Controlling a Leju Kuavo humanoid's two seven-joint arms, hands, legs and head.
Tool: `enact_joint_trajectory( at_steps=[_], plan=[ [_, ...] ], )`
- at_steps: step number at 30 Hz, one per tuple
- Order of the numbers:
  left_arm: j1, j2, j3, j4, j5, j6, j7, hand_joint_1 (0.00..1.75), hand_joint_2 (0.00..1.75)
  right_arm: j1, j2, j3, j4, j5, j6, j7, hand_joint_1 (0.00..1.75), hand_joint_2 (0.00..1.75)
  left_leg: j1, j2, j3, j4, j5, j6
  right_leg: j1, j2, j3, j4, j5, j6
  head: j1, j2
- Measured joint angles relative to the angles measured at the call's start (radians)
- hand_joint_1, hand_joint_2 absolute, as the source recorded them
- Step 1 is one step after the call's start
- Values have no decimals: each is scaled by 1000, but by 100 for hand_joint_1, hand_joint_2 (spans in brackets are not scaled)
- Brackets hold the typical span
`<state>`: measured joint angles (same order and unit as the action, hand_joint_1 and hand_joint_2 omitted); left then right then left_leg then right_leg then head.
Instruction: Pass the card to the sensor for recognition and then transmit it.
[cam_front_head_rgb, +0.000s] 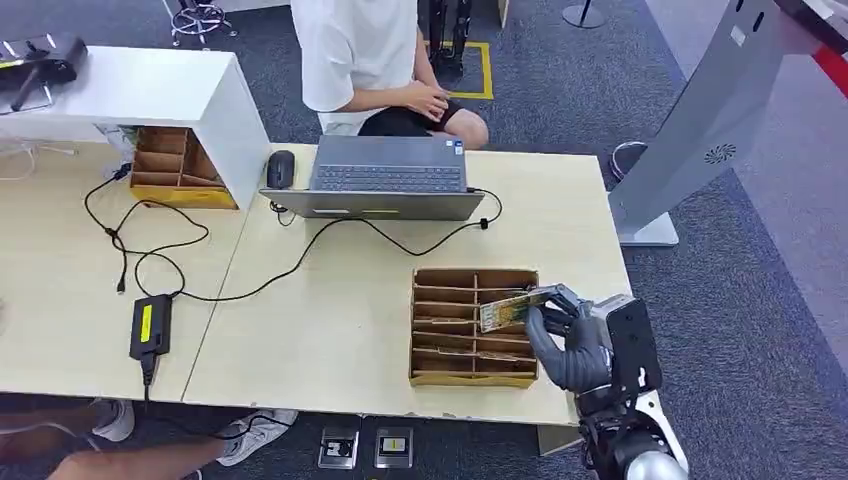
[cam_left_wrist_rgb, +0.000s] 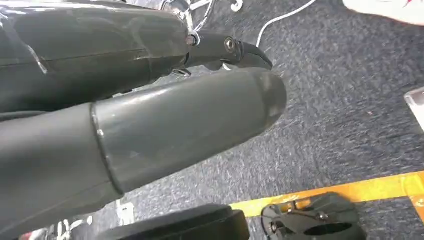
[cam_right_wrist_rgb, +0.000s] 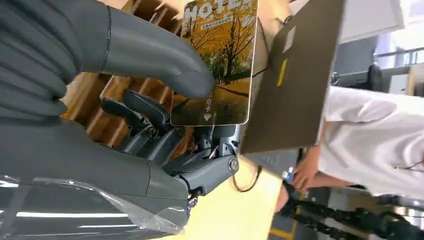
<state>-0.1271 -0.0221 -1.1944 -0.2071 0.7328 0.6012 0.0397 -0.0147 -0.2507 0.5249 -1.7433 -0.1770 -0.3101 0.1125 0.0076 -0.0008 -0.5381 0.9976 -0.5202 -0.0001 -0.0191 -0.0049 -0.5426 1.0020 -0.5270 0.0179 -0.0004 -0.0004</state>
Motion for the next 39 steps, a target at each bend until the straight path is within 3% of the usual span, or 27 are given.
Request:
enact_joint_trajectory(
  at_steps=[15, 29, 39],
  plan=[
    [1, -8, 25, 0, 33, 5, 4, 0, 0, 48, -88, -32, 0, 4, -32, 128, 175, 175, 0, 0, 0, 0, 0, 0, 0, 0, 0, 0, 0, 0, 0, 0],
    [1, -8, 26, 0, 18, 0, 3, 0, 0, 69, -172, -29, -39, 118, -93, 316, 175, 175, 0, 0, 0, 0, -1, 1, 0, 0, 0, 0, 0, 0, 0, 0],
    [0, -8, 26, 0, 8, 0, 3, 0, 0, 88, -208, -27, -43, 143, -100, 373, 175, 175, 0, 0, 0, 0, -2, 0, 0, 0, 0, 0, -1, 1, 0, 0]
  ],
)
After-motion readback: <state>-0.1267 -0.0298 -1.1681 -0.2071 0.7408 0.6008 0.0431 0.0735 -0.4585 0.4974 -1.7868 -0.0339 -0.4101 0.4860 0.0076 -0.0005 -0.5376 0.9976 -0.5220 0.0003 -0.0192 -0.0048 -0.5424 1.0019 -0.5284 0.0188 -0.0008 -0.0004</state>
